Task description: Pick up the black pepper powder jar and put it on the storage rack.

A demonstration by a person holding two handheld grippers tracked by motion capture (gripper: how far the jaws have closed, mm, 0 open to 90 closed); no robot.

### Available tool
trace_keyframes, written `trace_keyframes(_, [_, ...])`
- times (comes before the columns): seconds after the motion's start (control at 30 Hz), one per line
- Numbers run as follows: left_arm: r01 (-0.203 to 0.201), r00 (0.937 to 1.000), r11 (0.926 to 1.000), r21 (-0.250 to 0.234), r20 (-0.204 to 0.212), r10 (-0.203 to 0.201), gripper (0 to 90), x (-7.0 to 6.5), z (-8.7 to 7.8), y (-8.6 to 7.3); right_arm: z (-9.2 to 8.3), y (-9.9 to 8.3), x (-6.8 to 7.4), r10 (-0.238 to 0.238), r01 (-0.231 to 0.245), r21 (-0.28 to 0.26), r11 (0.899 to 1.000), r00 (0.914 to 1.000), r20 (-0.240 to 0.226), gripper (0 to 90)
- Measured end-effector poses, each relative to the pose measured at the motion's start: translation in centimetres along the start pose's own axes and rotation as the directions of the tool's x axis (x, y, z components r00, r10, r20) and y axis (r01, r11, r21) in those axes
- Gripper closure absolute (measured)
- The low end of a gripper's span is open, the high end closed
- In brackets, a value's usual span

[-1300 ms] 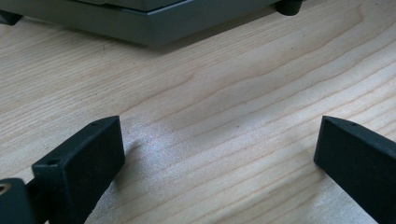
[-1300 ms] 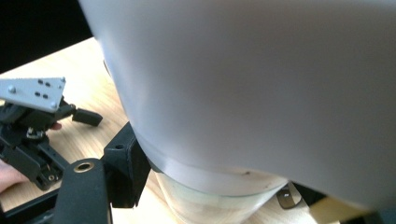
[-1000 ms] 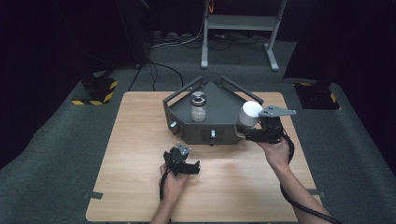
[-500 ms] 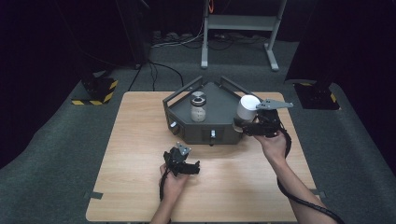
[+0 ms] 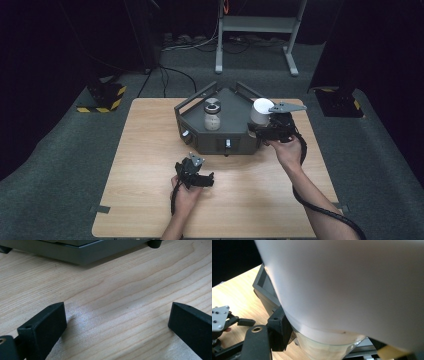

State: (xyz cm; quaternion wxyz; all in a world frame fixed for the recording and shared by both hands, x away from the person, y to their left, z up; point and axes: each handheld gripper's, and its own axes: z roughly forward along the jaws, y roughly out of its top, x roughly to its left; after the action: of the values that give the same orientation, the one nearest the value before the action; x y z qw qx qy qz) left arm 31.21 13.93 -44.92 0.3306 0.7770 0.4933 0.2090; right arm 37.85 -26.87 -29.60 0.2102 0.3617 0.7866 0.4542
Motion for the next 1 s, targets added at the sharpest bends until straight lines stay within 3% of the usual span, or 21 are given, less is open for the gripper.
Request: trace_keyframes(1.0, [-0.001,1.0000,1.0000,0.000,0.000,0.001,1.8,0.0,0.0,0.0,3.0,1.7,0.3,0.033,-0.034,0.028,0.999,0.9983,0.047,30.8])
